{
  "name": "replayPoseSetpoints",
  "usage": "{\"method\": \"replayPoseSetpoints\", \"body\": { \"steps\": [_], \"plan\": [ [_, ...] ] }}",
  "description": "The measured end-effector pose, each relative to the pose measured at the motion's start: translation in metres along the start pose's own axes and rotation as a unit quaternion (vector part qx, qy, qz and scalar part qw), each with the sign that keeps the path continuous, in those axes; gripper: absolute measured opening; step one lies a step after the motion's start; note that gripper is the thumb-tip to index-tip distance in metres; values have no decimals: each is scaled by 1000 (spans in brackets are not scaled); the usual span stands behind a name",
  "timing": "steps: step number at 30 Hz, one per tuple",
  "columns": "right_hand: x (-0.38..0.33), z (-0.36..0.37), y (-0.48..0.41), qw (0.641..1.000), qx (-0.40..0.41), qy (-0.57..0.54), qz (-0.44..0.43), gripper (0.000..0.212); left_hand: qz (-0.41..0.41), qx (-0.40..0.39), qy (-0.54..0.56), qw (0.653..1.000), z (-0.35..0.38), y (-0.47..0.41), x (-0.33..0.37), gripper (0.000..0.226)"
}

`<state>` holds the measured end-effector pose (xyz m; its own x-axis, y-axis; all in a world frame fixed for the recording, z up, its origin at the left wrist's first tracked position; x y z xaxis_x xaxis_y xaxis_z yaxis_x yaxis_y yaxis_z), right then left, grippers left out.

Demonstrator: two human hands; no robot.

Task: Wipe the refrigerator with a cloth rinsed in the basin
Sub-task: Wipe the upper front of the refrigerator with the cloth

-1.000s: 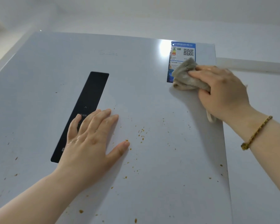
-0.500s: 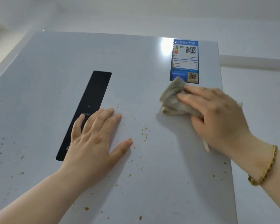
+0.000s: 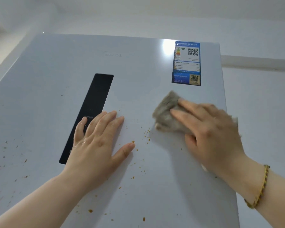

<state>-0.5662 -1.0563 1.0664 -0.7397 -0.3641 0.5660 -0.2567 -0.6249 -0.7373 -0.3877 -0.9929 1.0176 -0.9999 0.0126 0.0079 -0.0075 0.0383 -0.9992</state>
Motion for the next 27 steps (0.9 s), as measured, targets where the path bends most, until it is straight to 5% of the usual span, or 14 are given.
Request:
{"method": "replayPoseSetpoints", "body": {
  "steps": [4, 10, 19, 27],
  "plan": [
    [-6, -3, 6, 996, -13, -28, -84, 40, -8, 3, -4, 1000, -2, 0, -1, 78],
    [16, 0, -8, 998, -1, 29, 59, 46, -14, 4, -6, 1000, -7, -2, -1, 98],
    [-34, -7, 19, 997, -6, -43, -56, 35, -35, -2, 60, 998, -17, 3, -7, 88],
    [-24, 0, -12, 999, -26, 12, 16, 46, -75, -1, 30, 997, -58, 22, -53, 87]
  ]
}}
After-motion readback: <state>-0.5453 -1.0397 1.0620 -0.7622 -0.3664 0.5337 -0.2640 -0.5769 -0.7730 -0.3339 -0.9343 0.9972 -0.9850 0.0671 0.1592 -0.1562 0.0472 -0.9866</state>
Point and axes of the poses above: each hand's wrist, its own y-axis away from the middle knuckle, its own z-axis out of the palm, x = y × z, the point moved 6 cm from there along -y, towards the middle knuckle, and after that the axes turned 8 degrees about y, right-handed, at the moved point
